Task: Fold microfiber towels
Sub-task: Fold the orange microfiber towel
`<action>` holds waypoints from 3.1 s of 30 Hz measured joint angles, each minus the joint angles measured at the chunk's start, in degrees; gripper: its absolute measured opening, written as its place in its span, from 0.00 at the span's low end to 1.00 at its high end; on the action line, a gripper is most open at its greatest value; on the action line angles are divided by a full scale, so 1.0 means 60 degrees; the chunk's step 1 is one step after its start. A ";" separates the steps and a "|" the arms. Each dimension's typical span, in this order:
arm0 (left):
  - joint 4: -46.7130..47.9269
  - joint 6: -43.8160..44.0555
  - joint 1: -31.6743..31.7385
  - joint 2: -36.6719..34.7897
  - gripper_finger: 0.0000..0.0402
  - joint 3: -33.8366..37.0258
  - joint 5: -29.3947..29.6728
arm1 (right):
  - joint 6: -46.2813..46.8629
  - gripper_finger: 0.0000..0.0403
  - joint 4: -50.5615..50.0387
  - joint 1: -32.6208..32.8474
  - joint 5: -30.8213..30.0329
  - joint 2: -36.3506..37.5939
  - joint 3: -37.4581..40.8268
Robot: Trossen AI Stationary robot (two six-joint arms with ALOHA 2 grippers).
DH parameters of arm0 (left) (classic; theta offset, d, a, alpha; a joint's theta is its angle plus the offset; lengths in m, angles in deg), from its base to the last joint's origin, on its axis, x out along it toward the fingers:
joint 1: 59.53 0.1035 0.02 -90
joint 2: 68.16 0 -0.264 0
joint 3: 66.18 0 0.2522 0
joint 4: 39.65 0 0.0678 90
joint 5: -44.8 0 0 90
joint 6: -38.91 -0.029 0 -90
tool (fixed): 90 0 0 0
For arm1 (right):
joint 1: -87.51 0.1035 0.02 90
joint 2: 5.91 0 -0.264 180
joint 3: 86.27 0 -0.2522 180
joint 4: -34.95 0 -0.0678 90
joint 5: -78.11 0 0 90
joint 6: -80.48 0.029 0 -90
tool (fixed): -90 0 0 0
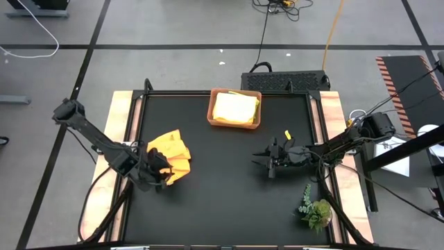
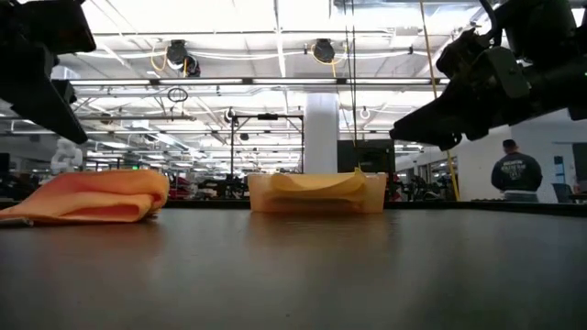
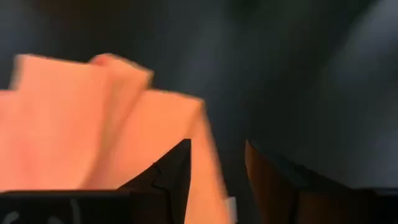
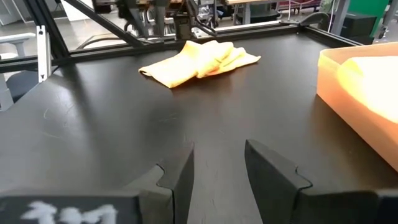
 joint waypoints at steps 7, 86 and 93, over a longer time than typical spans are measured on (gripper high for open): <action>0.4000 0.2693 0.0413 0.0003 0.38 -0.0518 0.0439 | -0.0003 0.33 -0.0060 0.0000 0.0000 0.0000 0.0000; 0.6431 -0.6716 0.0271 0.5292 0.00 -1.0830 -0.1596 | -0.3541 0.50 -0.1198 -0.0669 0.3523 -0.6080 -0.7654; 0.7638 -0.6295 -0.0309 0.5301 0.00 -1.2175 -0.1029 | -0.3612 0.50 -0.1343 -0.0830 0.3526 -0.6080 -0.7654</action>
